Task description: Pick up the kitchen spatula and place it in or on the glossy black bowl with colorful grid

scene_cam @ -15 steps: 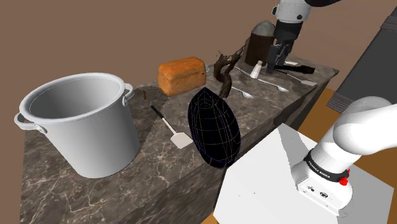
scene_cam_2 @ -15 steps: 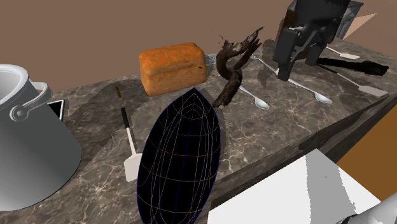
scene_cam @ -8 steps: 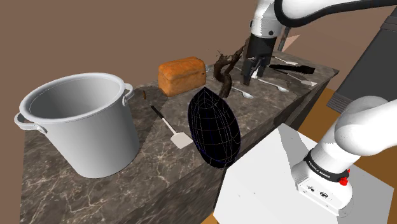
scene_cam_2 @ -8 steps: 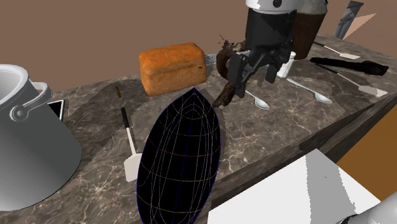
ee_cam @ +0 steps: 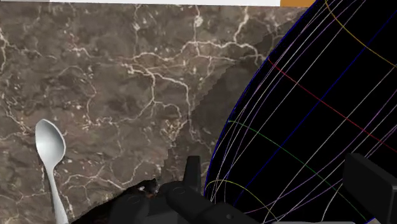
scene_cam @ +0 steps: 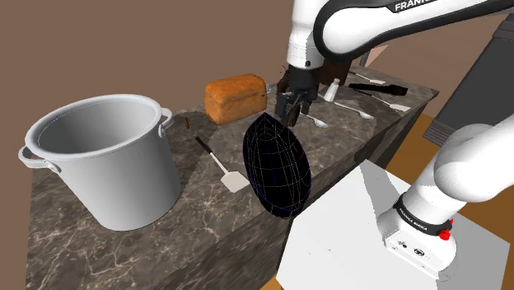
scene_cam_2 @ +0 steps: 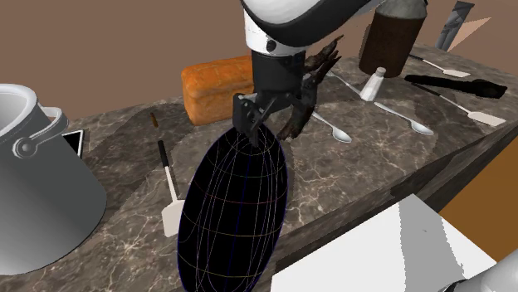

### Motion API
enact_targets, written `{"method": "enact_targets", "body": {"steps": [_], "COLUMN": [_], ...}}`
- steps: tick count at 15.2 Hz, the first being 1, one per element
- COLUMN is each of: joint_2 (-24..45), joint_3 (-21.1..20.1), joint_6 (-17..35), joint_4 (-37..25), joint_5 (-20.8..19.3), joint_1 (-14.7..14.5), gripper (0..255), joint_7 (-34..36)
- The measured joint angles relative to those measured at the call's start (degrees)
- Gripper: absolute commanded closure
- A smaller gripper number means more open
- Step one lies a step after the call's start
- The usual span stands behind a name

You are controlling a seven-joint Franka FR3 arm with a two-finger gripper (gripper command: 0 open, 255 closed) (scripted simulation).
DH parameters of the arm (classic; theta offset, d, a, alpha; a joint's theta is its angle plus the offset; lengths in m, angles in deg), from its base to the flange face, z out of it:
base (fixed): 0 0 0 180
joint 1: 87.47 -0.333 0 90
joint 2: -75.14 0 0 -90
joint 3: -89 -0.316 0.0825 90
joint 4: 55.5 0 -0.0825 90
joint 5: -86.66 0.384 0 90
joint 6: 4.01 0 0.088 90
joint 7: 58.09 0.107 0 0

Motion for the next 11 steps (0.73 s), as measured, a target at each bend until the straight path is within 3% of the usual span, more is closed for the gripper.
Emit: {"method": "enact_targets", "body": {"steps": [5,11], "joint_2": [9.9,23.4], "joint_3": [-5.1,-10.0], "joint_6": [5.1,10.1], "joint_4": [-5.5,-13.8], "joint_5": [-1.9,-8.5], "joint_1": [0.3,-0.1], "gripper": [0,0], "joint_7": [7.4,17.9]}}
